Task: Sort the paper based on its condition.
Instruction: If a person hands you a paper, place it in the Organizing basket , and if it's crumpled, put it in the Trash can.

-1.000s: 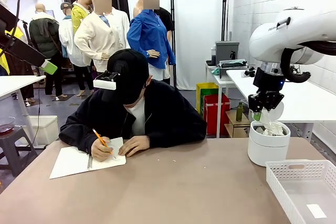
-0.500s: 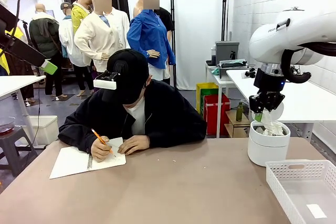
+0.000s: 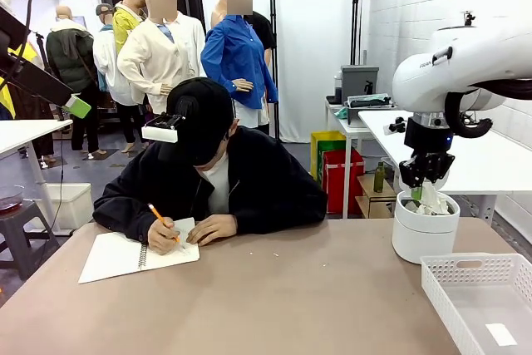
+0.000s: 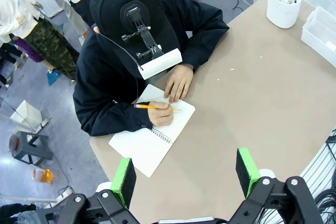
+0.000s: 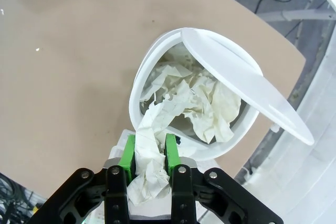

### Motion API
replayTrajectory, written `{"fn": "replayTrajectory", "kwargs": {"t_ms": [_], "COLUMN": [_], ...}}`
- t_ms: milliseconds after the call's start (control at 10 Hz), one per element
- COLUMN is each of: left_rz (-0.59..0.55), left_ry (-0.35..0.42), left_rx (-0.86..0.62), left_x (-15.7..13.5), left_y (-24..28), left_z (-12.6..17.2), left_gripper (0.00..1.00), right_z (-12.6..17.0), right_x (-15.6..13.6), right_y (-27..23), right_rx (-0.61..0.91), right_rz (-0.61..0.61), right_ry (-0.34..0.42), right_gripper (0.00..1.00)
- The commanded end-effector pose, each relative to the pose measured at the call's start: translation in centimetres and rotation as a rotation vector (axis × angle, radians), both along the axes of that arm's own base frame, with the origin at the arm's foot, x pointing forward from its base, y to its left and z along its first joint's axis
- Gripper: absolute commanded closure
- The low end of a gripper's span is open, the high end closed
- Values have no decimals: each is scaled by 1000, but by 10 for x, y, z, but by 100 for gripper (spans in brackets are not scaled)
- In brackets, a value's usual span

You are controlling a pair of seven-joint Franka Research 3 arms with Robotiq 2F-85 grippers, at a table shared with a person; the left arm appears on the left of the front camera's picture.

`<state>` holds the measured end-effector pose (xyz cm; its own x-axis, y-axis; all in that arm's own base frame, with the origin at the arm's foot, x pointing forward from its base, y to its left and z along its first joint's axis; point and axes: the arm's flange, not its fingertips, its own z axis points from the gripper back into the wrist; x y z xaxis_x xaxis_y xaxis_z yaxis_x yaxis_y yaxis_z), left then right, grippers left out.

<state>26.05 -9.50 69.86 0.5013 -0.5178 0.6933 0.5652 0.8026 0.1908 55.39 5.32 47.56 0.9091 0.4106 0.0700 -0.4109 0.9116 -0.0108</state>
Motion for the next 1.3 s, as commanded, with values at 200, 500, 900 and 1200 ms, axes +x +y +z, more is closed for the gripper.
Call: {"fn": "replayTrajectory", "kwargs": {"t_ms": [200,500,900,1200], "left_rz": [2,2,2,2], "left_ry": [-1,-1,-1,-1], "left_rx": [0,0,0,0], "left_x": [0,0,0,0], "left_y": [1,1,1,1], "left_z": [0,0,0,0], "left_gripper": [0,0,0,0], "right_z": [-22,-26,-23,-23], "right_x": [11,15,14,15], "right_y": [3,0,-1,-2], "right_rx": [-50,-76,-46,-53], "right_rz": [-44,-57,-39,-47], "right_ry": [-17,-41,-23,-26], "right_gripper": [74,74,74,36]}}
